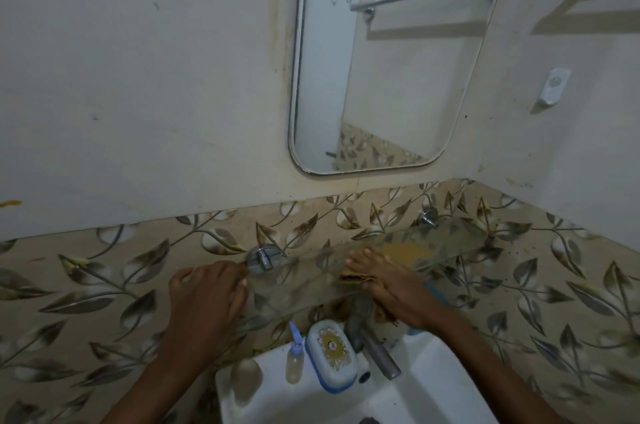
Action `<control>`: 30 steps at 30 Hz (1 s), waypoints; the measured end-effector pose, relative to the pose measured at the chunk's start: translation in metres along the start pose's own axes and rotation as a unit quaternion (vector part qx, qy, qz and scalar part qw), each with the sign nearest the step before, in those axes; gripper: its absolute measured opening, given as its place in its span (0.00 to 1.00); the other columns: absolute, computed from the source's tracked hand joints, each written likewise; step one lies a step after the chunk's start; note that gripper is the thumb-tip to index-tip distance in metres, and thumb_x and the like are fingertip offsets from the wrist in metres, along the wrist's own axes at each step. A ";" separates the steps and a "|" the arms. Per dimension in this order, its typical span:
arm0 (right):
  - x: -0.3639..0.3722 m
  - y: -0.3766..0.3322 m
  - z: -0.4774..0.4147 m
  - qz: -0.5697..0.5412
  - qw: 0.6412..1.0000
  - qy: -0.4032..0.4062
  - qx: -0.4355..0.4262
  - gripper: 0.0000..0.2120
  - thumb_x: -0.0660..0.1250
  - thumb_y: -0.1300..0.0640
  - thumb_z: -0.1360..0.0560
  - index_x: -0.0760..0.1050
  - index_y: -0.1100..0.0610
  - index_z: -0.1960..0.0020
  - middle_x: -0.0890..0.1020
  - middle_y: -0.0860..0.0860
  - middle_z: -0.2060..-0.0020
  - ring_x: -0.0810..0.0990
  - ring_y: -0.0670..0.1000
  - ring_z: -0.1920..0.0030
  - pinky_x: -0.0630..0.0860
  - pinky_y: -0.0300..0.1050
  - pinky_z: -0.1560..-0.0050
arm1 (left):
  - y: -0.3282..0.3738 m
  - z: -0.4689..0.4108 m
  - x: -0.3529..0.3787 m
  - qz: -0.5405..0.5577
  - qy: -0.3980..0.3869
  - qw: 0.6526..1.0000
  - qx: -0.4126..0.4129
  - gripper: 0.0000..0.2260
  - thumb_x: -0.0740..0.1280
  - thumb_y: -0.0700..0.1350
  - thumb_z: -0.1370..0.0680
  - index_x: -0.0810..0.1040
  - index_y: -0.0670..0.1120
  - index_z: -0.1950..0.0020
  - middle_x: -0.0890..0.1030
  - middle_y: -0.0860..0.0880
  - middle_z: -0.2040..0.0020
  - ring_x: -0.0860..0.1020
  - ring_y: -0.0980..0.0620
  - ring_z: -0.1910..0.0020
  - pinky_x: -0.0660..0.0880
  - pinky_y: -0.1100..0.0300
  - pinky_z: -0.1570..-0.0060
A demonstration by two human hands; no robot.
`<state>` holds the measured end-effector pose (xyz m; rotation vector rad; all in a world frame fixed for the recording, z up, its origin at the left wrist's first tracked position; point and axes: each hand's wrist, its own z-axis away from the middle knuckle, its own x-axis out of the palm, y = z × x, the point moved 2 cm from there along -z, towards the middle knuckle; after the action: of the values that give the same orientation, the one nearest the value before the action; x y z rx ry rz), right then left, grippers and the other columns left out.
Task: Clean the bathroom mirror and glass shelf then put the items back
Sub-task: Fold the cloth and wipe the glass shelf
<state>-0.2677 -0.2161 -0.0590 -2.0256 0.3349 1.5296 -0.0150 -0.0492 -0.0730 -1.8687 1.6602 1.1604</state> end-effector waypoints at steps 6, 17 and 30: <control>-0.007 0.013 -0.038 0.016 0.994 -0.027 0.101 0.23 0.48 0.46 0.20 0.57 0.48 0.26 0.56 0.48 0.24 0.48 0.47 0.24 0.50 0.48 0.26 | 0.001 0.000 -0.001 0.007 0.014 1.000 0.007 0.15 0.51 0.50 0.25 0.78 0.51 0.52 0.81 0.54 0.57 0.80 0.48 0.59 0.59 0.52 0.51; 0.011 -0.012 -0.012 -0.021 0.999 0.022 -0.025 0.25 0.46 0.42 0.25 0.56 0.43 0.28 0.56 0.39 0.27 0.49 0.39 0.26 0.44 0.38 0.28 | -0.001 -0.001 0.001 -0.008 0.016 1.000 -0.003 0.16 0.50 0.51 0.25 0.78 0.54 0.55 0.81 0.56 0.58 0.80 0.50 0.59 0.60 0.51 0.52; -0.030 0.062 -0.038 0.049 0.977 0.025 0.207 0.21 0.45 0.52 0.18 0.60 0.53 0.27 0.59 0.55 0.25 0.55 0.53 0.25 0.50 0.47 0.26 | -0.001 -0.002 0.003 0.001 0.012 1.000 -0.013 0.15 0.51 0.51 0.25 0.77 0.55 0.56 0.79 0.56 0.59 0.79 0.51 0.60 0.63 0.51 0.53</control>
<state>-0.2792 -0.2921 -0.0417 -1.7390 0.7195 1.3319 -0.0132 -0.0526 -0.0744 -1.9044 1.6683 1.1711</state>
